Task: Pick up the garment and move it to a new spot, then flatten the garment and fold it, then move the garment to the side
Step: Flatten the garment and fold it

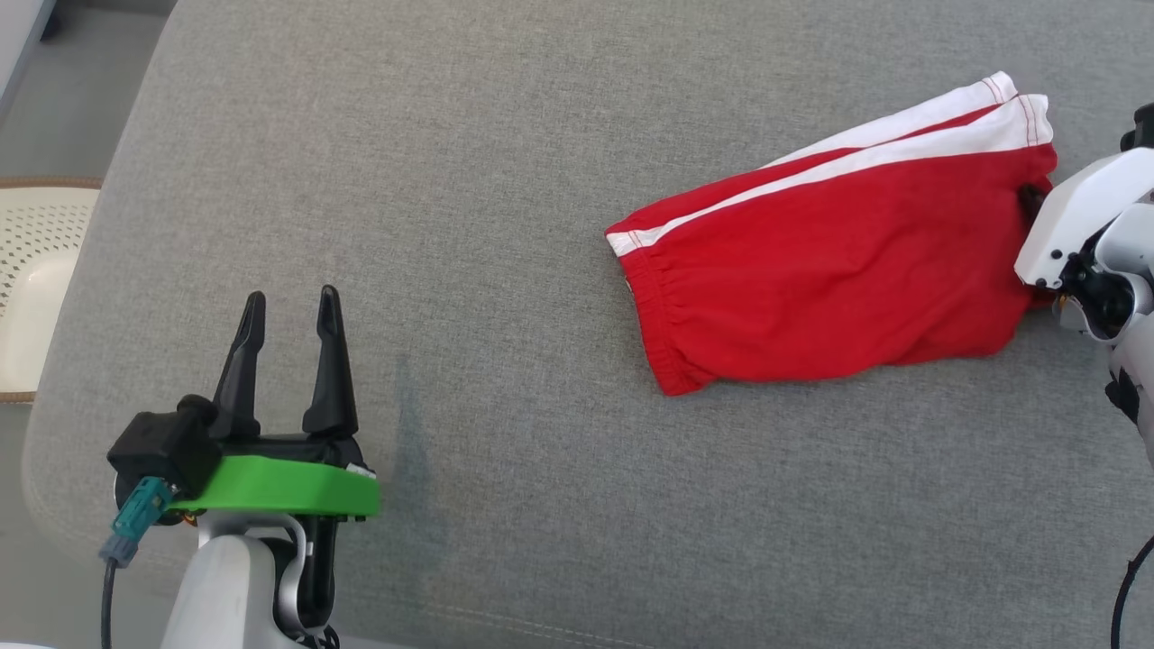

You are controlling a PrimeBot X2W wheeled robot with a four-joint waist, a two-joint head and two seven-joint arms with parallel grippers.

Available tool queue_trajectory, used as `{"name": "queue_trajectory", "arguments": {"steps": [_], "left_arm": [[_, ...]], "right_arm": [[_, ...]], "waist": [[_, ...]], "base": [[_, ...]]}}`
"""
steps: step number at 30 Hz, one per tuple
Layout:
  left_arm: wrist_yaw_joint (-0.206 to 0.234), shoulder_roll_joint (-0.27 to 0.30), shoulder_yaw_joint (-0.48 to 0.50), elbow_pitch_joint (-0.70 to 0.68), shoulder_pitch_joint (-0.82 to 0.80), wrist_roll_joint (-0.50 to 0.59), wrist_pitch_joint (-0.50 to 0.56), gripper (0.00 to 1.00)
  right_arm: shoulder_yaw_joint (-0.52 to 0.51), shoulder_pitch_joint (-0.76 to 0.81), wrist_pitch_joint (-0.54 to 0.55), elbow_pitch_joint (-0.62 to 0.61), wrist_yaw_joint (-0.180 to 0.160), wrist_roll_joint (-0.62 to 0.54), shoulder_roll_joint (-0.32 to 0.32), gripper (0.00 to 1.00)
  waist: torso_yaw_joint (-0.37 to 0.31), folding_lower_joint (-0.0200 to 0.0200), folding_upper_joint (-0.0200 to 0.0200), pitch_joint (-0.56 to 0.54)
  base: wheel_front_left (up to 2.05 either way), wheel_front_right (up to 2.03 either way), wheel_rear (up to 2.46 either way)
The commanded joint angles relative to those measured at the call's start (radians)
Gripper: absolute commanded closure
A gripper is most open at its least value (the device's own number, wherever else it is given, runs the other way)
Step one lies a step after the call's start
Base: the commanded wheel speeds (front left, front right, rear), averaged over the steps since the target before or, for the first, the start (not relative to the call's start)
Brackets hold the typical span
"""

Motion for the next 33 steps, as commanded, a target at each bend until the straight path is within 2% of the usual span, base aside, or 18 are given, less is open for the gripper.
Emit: {"name": "queue_trajectory", "arguments": {"steps": [1,11,20,28,33], "left_arm": [[-0.003,0.0,-0.001,0.004,0.018,-0.004,0.0,0.0],[-0.003,0.016,-0.025,0.025,0.042,-0.012,0.0,0.0],[-0.003,0.021,-0.043,0.041,0.052,-0.02,0.0,0.0],[-0.003,0.022,-0.045,0.053,0.06,-0.031,0.0,0.0],[-0.003,0.02,-0.049,0.056,0.065,-0.038,0.0,0.0]], "right_arm": [[-0.003,0.051,-0.011,0.024,-0.003,0.007,-0.008,1.0],[-0.065,0.089,-0.196,0.056,-0.002,0.0,-0.069,1.0],[-0.077,0.071,-0.333,0.082,-0.002,-0.069,-0.128,1.0],[-0.007,0.024,-0.313,0.021,-0.002,-0.166,-0.05,1.0],[0.055,0.021,-0.234,-0.076,-0.002,-0.223,0.048,1.0]], "waist": [[-0.015,0.0,0.0,-0.016],[-0.088,0.0,0.0,-0.093],[-0.127,0.0,0.0,-0.142],[-0.133,0.0,0.0,-0.171],[-0.13,0.0,0.0,-0.185]], "base": [[0.0,0.0,0.0],[0.0,0.0,0.0],[0.0,0.0,0.0],[0.0,0.0,0.0],[0.0,0.0,0.0]]}}
